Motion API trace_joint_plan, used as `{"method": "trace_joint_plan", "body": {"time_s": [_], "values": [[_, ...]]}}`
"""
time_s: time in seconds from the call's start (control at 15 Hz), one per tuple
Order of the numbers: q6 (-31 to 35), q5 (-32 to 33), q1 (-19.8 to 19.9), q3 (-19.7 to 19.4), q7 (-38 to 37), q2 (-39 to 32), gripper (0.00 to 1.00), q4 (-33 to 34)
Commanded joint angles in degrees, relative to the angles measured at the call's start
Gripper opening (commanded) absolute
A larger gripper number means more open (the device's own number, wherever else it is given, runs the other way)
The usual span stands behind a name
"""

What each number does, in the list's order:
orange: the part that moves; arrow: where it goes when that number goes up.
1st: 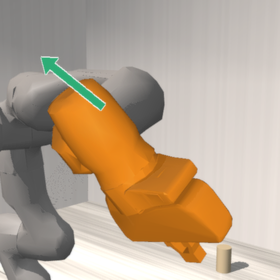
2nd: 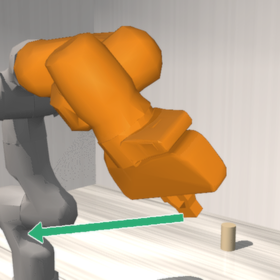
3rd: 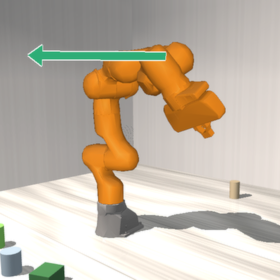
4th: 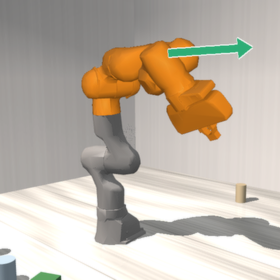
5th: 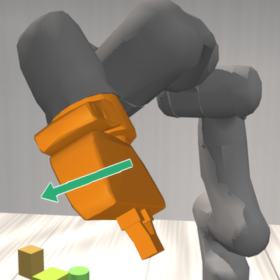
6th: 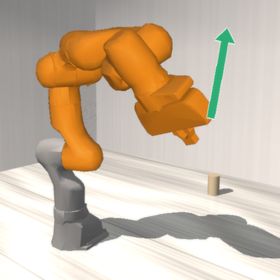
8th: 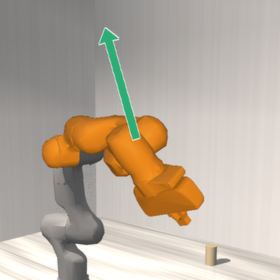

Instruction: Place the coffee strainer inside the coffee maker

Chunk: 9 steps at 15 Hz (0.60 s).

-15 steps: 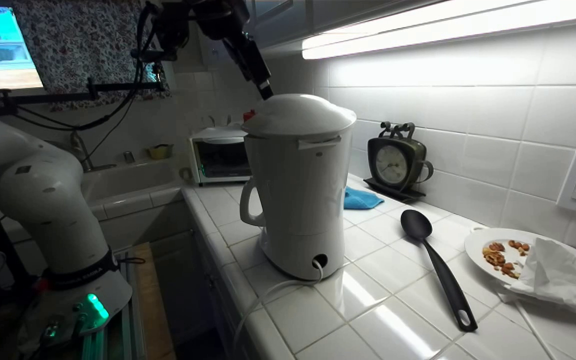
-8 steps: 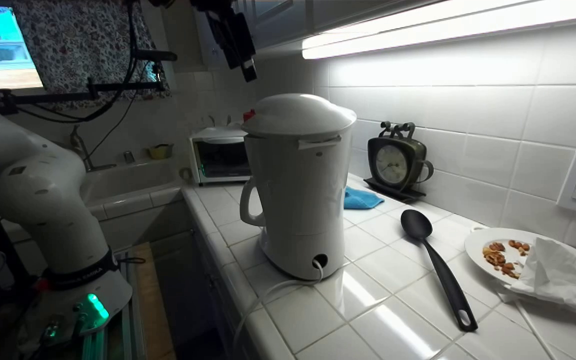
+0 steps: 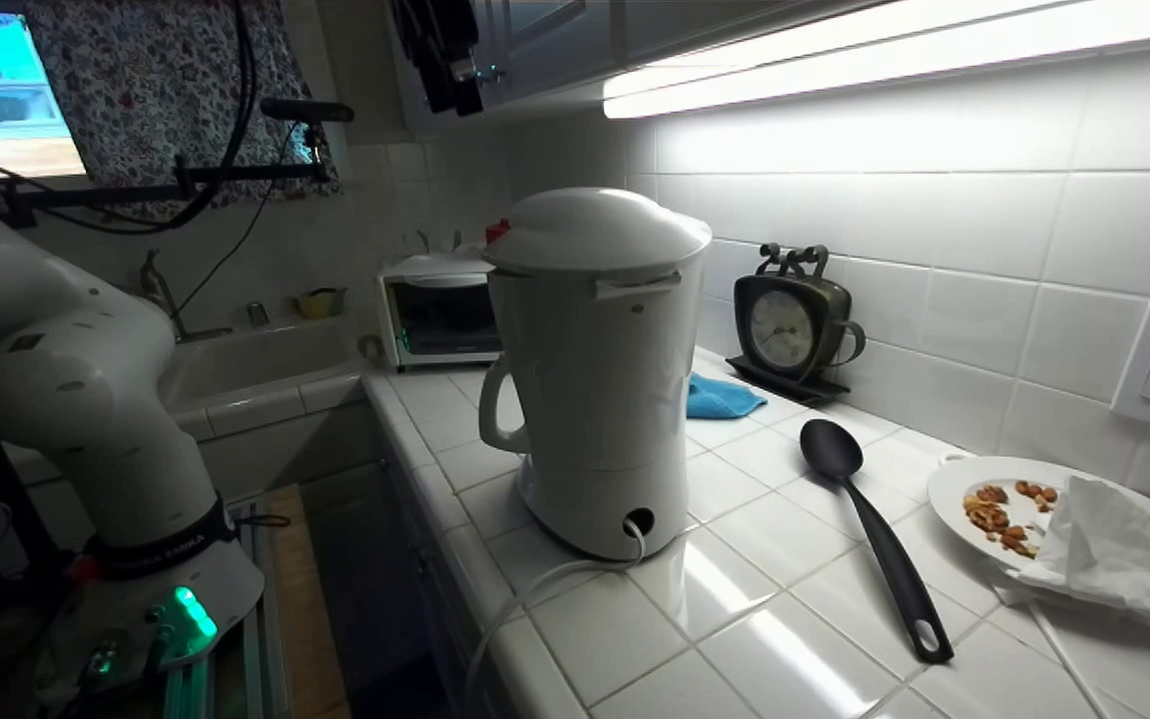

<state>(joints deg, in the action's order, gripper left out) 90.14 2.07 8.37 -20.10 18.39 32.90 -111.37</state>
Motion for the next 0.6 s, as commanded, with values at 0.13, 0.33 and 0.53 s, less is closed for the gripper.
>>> {"method": "trace_joint_plan", "body": {"time_s": [0.13,0.33,0.53], "values": [[-2.83,1.77,0.42,1.04,1.21,-1.43,1.00,2.74],[-2.79,1.80,0.38,1.28,1.33,-1.09,1.00,2.52],[-3.06,1.98,0.42,1.49,1.31,-0.85,1.00,2.41]]}}
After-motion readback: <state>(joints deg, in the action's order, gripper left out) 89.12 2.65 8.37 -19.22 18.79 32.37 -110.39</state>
